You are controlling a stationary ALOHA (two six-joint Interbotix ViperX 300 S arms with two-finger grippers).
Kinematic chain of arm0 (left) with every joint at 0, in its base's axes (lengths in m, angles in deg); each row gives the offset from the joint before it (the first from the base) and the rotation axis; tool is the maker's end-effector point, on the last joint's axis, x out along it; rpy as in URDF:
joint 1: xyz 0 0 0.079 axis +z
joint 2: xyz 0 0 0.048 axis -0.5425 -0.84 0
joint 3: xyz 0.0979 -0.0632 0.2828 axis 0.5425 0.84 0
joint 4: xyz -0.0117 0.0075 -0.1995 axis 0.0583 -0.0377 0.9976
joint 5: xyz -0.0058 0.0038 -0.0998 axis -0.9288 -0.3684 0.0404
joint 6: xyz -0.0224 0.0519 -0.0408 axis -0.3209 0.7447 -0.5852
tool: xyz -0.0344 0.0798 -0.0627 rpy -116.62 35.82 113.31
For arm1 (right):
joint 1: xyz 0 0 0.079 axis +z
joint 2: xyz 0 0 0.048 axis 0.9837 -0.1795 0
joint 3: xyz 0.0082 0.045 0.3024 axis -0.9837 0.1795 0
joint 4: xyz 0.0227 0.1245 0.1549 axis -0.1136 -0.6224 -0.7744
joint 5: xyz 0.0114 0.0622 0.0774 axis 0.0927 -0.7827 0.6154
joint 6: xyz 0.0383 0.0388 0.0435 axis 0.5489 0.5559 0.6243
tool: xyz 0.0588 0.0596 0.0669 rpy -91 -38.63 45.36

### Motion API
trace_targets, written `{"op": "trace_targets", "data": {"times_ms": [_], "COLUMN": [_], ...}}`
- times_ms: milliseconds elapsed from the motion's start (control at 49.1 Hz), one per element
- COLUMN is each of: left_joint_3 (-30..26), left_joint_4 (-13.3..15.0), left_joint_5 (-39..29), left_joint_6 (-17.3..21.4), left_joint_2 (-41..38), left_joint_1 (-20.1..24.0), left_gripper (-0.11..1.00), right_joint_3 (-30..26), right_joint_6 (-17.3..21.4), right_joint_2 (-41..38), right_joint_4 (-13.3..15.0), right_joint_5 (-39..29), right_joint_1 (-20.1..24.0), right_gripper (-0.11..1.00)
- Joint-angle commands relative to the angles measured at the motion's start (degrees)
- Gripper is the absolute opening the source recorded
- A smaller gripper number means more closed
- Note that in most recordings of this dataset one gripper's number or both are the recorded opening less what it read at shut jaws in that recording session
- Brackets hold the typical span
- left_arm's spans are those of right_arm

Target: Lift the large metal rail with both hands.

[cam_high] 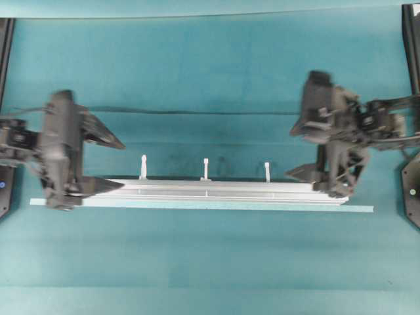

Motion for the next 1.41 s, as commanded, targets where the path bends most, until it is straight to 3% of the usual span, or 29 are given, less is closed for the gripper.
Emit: {"op": "trace_targets", "data": {"times_ms": [0,387,774,937,1385], "left_joint_3": [0.0,0.4,0.1,0.1,-0.1], "left_joint_4": [0.0,0.1,0.1,0.1,0.1], "left_joint_5": [0.4,0.5,2.7,4.0,5.6], "left_joint_6": [0.0,-0.2,-0.6,-0.6,-1.0], "left_joint_2": [3.5,11.9,18.4,19.6,22.2], "left_joint_1": [0.1,0.1,1.1,1.5,1.4], "left_gripper": [0.94,0.94,0.94,0.94,0.94], "right_joint_3": [0.2,3.8,6.7,7.6,9.8], "right_joint_6": [-0.2,-0.3,-0.3,-0.2,0.2], "right_joint_2": [1.8,10.0,17.7,21.4,28.7], "right_joint_4": [0.1,0.1,0.9,2.2,2.5], "right_joint_5": [1.6,12.4,12.7,13.0,15.5], "right_joint_1": [-0.5,-1.5,-2.3,-2.8,-6.2], "right_gripper": [0.96,0.96,0.96,0.96,0.96]}}
